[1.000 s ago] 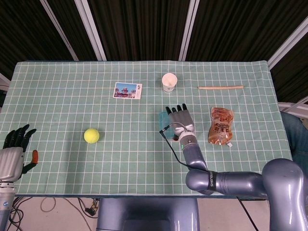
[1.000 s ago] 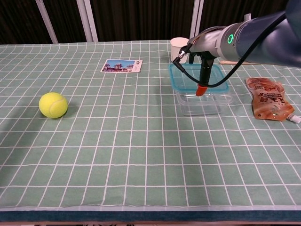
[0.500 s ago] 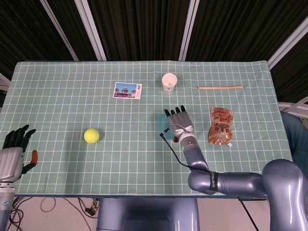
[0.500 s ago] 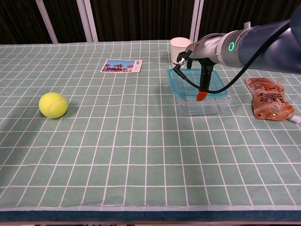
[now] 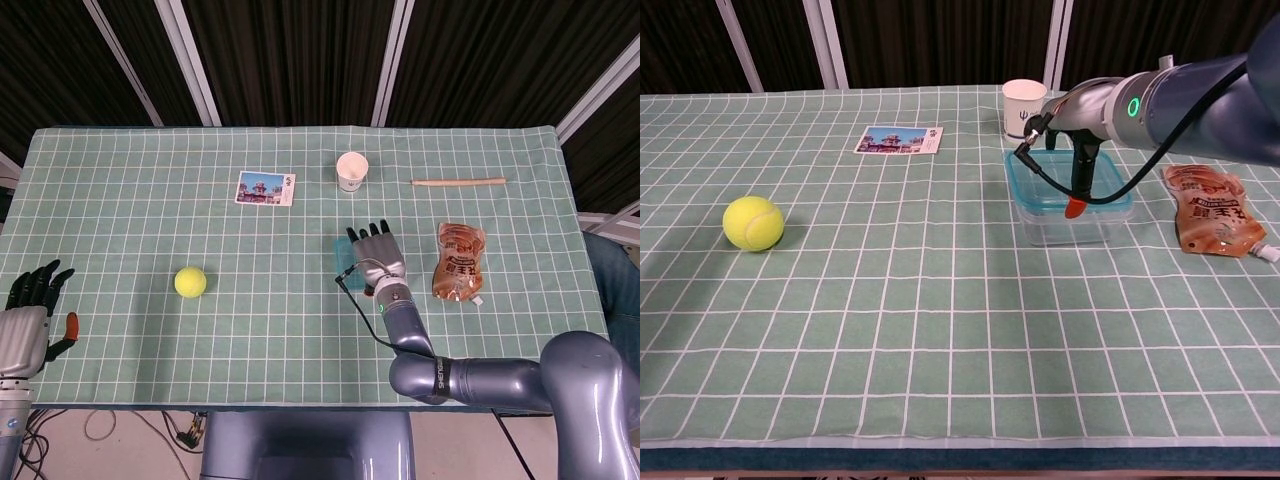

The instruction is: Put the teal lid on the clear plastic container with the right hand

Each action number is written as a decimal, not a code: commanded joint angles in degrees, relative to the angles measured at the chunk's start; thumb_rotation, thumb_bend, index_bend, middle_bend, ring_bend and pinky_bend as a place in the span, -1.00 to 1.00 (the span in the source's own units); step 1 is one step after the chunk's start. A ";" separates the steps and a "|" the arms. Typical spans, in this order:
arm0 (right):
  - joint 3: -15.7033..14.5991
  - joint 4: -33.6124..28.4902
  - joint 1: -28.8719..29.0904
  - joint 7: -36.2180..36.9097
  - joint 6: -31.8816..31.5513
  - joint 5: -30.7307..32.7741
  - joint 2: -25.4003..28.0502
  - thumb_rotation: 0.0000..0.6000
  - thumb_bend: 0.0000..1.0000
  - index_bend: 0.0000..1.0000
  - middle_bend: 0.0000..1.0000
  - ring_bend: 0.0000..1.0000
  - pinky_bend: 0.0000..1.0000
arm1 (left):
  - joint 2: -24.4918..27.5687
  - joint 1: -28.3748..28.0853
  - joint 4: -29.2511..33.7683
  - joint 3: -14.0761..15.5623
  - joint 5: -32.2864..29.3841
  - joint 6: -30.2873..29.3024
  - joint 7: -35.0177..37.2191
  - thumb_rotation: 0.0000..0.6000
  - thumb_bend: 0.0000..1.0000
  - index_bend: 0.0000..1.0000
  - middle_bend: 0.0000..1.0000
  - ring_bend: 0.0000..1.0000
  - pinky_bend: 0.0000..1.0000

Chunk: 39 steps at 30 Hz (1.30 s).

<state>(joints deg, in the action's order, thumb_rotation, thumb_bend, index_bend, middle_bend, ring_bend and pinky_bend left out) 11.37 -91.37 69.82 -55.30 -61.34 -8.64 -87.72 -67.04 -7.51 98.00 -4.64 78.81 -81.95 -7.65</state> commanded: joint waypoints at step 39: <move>0.20 2.45 -0.24 -2.12 -0.48 1.30 -2.37 1.00 -0.69 -0.96 -0.23 -0.81 -1.00 | 0.42 -0.02 0.42 0.08 -0.79 0.55 -0.11 1.00 0.13 -0.75 -1.00 -1.00 -1.00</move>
<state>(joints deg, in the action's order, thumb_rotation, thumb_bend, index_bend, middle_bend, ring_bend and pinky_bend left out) 11.55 -88.94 69.59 -57.41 -61.81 -7.34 -90.08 -66.63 -7.53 98.42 -4.56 78.01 -81.40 -7.75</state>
